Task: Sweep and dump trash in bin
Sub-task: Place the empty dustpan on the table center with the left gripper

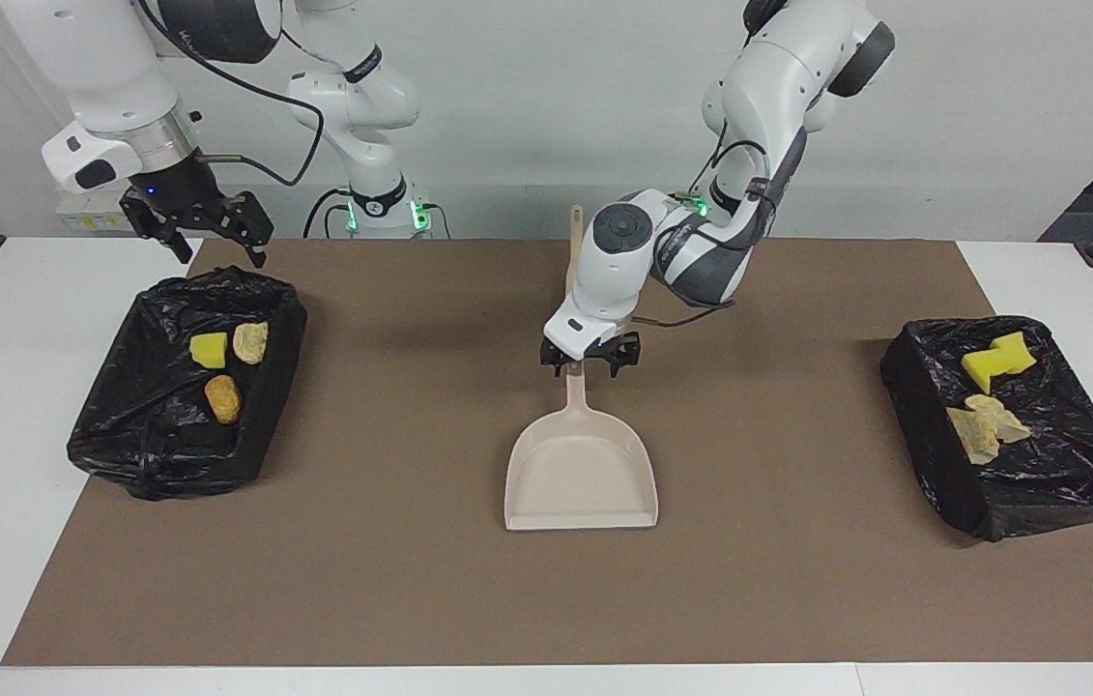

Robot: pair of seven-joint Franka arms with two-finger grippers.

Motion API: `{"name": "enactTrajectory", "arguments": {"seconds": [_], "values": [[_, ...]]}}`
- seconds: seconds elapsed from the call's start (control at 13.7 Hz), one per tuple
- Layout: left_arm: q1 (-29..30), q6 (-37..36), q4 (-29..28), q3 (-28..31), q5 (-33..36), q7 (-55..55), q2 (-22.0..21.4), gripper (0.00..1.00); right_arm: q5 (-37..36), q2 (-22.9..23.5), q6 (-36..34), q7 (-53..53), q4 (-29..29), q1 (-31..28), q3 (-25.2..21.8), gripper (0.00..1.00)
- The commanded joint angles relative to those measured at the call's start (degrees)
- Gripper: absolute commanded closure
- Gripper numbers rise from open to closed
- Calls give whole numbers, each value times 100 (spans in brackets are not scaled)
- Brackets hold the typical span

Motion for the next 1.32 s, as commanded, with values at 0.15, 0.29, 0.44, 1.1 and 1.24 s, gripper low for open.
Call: {"name": "enactTrajectory", "arguments": {"seconds": [0.15,0.29,0.44,1.1,1.24], "values": [[-26,-1256,-968,911,-277,1729,-1916,0,13,-90,-198,-139,13,193,-161,0],[-70,-1326,-1112,1638,-970,2607,-2454,0,4,-90,-137,-131,-31,192,-161,0],[-70,-1362,-1095,2237,-1157,3444,-2807,0,4,-90,-145,-139,-5,210,-152,0],[238,-2528,959,3206,-1368,4660,-2441,0,4,-90,-163,-139,-14,219,-152,0],[211,-3074,1697,3347,-1544,4660,-2045,0,4,-90,-163,-148,-14,219,-152,0]]}}
